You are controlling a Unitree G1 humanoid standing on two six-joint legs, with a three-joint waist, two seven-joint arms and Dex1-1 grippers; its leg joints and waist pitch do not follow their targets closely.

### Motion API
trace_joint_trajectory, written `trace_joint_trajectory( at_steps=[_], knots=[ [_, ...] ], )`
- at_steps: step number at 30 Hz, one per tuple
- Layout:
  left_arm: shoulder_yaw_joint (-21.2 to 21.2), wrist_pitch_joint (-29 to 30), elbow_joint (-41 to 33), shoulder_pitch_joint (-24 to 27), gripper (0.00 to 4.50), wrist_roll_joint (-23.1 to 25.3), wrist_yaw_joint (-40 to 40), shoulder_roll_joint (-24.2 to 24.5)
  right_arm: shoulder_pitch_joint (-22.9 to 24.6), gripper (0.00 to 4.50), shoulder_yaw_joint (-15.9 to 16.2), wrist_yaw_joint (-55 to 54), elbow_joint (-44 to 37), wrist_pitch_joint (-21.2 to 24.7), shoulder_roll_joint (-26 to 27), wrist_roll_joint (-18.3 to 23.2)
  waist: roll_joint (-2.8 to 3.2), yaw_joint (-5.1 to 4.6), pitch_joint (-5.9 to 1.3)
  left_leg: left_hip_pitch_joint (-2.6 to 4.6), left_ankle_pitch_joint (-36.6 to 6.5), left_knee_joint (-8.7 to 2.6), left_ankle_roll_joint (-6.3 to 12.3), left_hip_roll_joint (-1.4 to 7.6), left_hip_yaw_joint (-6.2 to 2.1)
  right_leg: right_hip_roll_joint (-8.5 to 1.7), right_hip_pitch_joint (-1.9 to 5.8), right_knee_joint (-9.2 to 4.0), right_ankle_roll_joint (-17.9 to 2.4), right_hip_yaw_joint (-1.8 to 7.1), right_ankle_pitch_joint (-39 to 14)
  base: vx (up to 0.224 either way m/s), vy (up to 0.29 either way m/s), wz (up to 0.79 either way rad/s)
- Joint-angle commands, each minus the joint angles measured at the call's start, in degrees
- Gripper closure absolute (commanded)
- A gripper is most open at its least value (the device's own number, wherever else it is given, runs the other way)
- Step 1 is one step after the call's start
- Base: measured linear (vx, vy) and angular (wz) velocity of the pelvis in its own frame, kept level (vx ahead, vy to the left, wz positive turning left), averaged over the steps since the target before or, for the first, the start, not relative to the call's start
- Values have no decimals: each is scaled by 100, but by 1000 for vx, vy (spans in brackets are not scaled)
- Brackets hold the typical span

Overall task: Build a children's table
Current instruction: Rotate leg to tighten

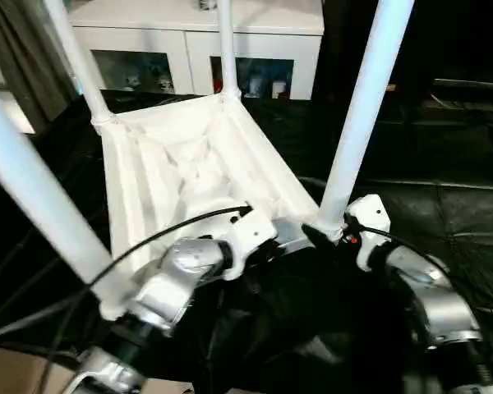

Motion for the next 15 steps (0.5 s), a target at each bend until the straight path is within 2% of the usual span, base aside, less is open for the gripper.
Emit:
trace_joint_trajectory(
  at_steps=[1, 5, 6, 10, 11, 15],
  knots=[
    [125, -205, -16, 10, 450, -79, -43, 43, -67, 70, 429, 617, -286, -70, 79, 252, -165, 39, -357, -23, -87, -327, 855, 311, -115, -499, 303, -359, -1341, 263, -8, 0, 0, 0],
    [118, -306, -21, 16, 450, -259, -856, 599, -181, 70, 334, 1502, -249, 159, -321, 598, -185, 45, -372, -13, 78, -310, 933, 327, -107, -488, 300, -299, -1453, 256, 266, 0, 0, 0],
    [104, -324, -19, 17, 450, -300, -1047, 717, -199, 70, 335, 1704, -242, 259, -395, 652, -169, 49, -374, -9, 87, -308, 955, 328, -112, -491, 298, -290, -1491, 250, 289, 0, 0, 0],
    [80, -452, 91, -78, 450, -432, -1624, 1090, -343, 70, 485, 2105, -51, 216, -618, 538, -204, 56, -378, 2, 125, -290, 949, 330, -97, -485, 280, -258, -1569, 252, 379, 0, 0, 0],
    [84, -436, 103, -90, 450, -434, -1637, 1100, -358, 70, 489, 2107, -26, 199, -618, 524, -193, 59, -372, 3, 117, -291, 934, 336, -97, -493, 275, -256, -1582, 256, 378, 0, 0, 0],
    [96, -546, 281, -210, 450, -434, -1726, 1187, -502, 70, 517, 2137, 194, 121, -560, 478, -242, 67, -353, 32, -118, -320, 726, 358, -97, -502, 267, -276, -1634, 261, 142, 0, 0, 0]
  ],
)
